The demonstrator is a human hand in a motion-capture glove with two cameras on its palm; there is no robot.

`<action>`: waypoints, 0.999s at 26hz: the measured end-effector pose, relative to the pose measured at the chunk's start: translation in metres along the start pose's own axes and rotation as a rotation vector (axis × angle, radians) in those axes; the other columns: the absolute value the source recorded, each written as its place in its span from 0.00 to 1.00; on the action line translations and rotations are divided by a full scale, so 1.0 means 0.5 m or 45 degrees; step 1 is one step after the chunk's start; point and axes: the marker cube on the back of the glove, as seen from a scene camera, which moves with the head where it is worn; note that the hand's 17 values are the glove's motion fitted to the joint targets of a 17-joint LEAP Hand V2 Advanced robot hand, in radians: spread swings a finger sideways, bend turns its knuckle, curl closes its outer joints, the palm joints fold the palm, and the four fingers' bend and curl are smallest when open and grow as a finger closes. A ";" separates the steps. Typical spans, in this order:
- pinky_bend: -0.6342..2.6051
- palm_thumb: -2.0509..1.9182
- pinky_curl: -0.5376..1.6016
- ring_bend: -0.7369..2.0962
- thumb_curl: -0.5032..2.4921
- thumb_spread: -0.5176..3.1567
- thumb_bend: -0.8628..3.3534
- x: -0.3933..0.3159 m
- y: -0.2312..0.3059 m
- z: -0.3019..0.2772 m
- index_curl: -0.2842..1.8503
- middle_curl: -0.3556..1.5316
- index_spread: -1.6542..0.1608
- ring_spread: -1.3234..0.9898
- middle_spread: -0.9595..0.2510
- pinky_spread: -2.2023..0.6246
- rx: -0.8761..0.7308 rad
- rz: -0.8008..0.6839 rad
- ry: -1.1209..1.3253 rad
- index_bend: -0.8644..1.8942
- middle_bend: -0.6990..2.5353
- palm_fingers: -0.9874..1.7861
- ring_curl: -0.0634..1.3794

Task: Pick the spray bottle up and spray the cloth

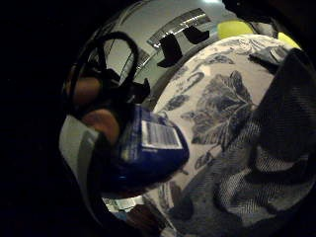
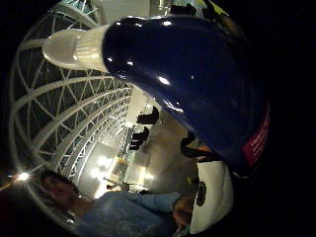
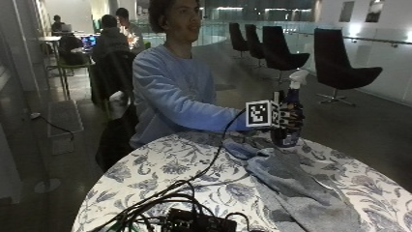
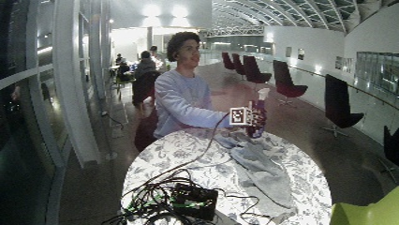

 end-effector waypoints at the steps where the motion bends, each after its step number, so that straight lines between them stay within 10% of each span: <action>1: 0.30 0.76 0.42 0.46 0.36 0.36 0.20 0.001 0.002 0.000 0.21 0.41 0.75 0.57 0.75 0.84 -0.006 -0.003 -0.008 0.34 0.30 0.69 0.29; 6: 0.30 0.75 0.42 0.45 0.35 0.37 0.20 -0.013 0.054 -0.019 0.21 0.41 0.75 0.57 0.75 0.84 -0.200 -0.029 -0.075 0.34 0.30 0.68 0.29; 11: 0.31 0.75 0.43 0.44 0.35 0.38 0.20 -0.032 0.041 -0.065 0.21 0.41 0.74 0.56 0.75 0.84 0.058 -0.124 0.086 0.34 0.29 0.63 0.29; 26: 0.28 0.72 0.41 0.41 0.32 0.41 0.20 0.059 0.312 -0.468 0.23 0.41 0.74 0.57 0.76 0.84 -0.106 0.077 0.590 0.36 0.31 0.63 0.27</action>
